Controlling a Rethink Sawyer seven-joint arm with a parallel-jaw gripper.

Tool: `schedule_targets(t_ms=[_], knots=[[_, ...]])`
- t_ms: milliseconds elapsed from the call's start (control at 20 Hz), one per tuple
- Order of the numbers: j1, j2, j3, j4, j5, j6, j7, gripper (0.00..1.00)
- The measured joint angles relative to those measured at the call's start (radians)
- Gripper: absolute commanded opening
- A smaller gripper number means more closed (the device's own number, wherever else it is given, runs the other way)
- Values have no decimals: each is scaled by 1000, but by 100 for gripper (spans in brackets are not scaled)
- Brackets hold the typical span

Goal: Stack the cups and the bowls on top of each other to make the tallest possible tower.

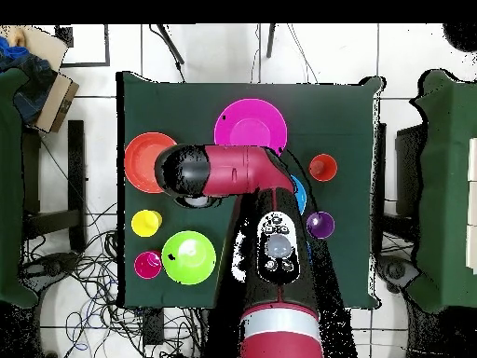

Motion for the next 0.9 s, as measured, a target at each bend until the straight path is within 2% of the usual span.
schedule_targets(t_ms=[550, 900], knots=[[0, -26, 0, -9, 0, 5, 0, 100], [0, -26, 0, -28, 0, 42, 0, 100]])
